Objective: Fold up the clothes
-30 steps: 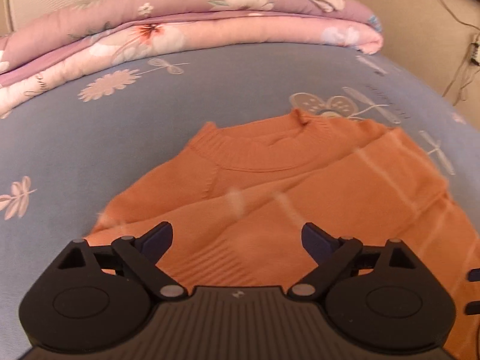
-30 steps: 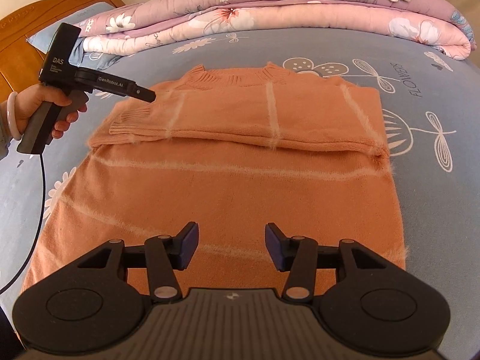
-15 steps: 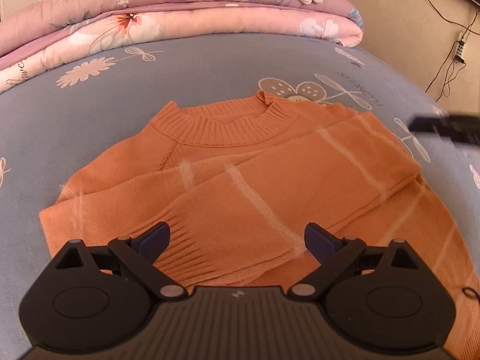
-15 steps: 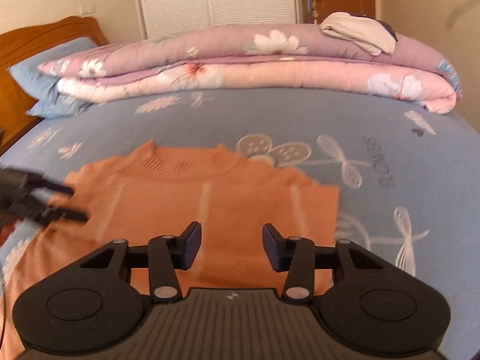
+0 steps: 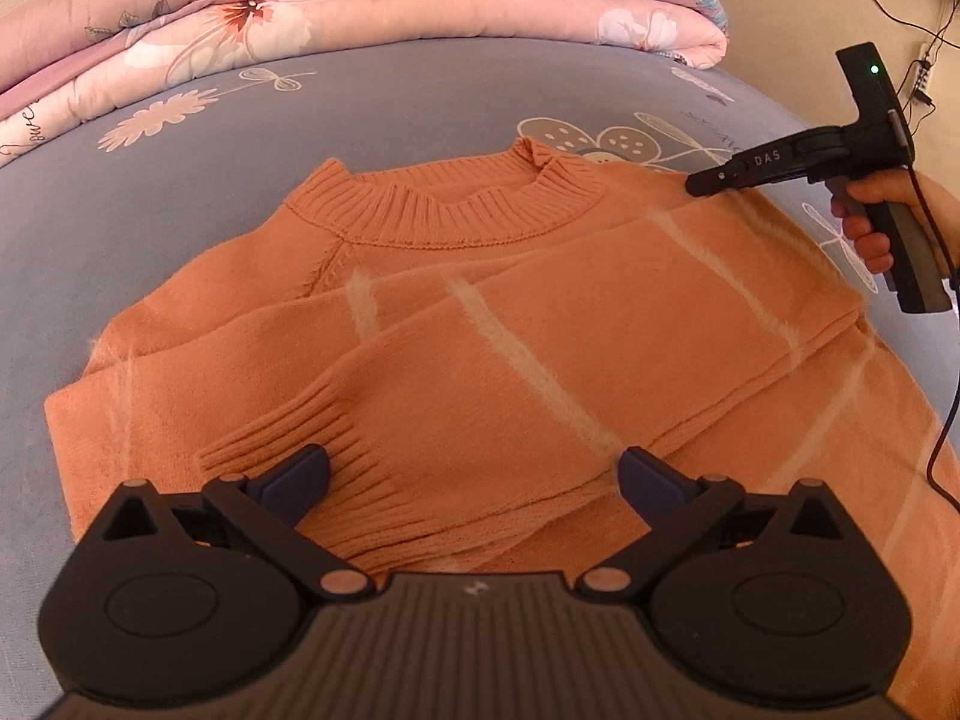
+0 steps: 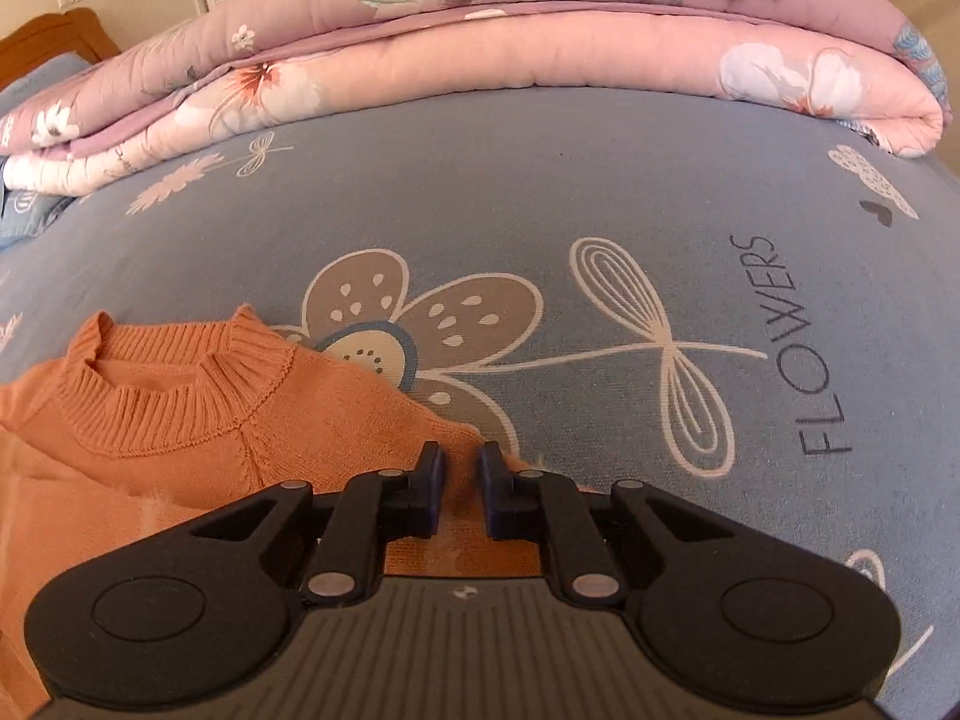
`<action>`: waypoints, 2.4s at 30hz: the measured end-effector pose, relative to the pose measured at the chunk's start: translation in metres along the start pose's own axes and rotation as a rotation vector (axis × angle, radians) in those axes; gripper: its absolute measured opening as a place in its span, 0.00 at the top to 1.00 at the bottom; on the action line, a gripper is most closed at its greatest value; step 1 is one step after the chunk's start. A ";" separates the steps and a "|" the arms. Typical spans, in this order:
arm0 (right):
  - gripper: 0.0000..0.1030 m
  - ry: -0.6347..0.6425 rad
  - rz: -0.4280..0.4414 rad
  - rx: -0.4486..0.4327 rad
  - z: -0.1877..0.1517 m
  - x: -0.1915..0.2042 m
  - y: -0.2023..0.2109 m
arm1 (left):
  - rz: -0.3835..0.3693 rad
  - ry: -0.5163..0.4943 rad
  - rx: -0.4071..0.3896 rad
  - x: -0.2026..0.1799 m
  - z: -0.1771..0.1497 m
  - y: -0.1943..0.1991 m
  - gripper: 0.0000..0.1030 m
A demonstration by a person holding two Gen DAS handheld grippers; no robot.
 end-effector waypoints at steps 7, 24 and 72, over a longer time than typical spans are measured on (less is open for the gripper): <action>0.89 -0.027 -0.071 0.011 -0.009 -0.024 0.009 | -0.006 -0.007 -0.008 0.000 -0.001 0.001 0.01; 0.60 0.022 0.009 -0.034 -0.006 0.025 0.098 | 0.018 0.052 -0.002 -0.011 0.005 0.044 0.01; 0.34 -0.141 0.016 0.121 -0.316 0.141 0.337 | 0.045 0.389 -0.109 -0.032 -0.107 0.170 0.01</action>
Point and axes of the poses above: each gripper's, at about its wrist camera, not at the fingertips, and y roughly against the way its jaws point, x to its left, z to its top, the point moved 6 cm from there along -y, roughly the way its jaws point, and after that the axes turned 9 degrees about -x, right-handed, at the moved point
